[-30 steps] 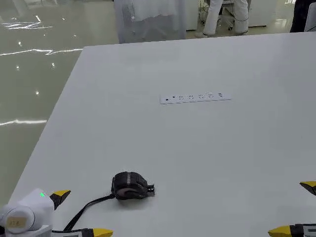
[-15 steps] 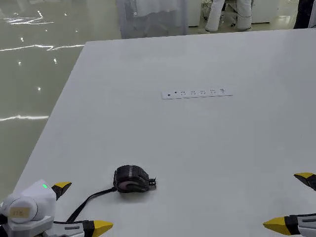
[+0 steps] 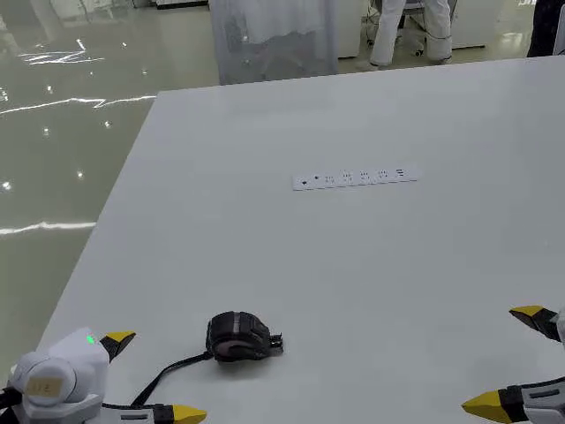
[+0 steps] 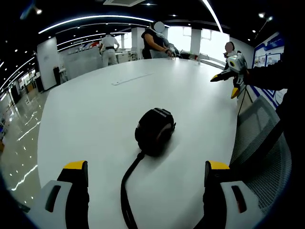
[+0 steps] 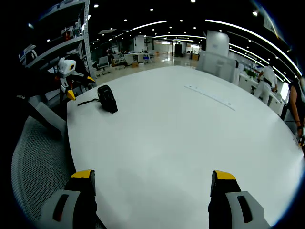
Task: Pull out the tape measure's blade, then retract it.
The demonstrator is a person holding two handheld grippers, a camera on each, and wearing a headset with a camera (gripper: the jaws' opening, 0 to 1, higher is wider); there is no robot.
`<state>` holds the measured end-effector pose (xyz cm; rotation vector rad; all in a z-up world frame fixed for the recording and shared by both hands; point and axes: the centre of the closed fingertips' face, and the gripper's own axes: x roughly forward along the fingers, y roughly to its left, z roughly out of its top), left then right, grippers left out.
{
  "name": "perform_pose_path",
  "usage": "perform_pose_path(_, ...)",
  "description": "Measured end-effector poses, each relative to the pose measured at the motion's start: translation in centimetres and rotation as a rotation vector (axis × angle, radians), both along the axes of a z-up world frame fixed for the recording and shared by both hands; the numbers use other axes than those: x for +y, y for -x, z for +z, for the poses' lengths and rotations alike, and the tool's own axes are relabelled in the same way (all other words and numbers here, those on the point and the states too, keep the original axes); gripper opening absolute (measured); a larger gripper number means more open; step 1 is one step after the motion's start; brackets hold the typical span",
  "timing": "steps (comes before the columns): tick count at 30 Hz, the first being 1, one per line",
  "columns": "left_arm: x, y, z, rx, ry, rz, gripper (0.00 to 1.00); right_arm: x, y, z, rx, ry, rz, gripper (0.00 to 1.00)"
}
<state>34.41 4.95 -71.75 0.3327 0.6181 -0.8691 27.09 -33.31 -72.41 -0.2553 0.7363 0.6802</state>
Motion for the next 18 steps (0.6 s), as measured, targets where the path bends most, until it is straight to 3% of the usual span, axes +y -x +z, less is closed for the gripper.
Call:
perform_pose_path(3, -0.6, -0.3, 0.3, 0.009, -0.009, -0.014, 0.99, 0.3, -0.3, 0.1, 0.0, -0.006, 0.01, 0.99)
perform_pose_path(10, -1.9, -1.2, 0.8, -0.014, -0.066, -0.087, 0.96, 1.2, -1.2, 0.4, -0.007, -0.012, 0.042, 0.99)
perform_pose_path(18, -4.1, -2.5, 0.5, -0.009, -0.086, -0.157, 0.95, 1.8, -1.8, 0.6, -0.012, -0.026, 0.048, 0.99)
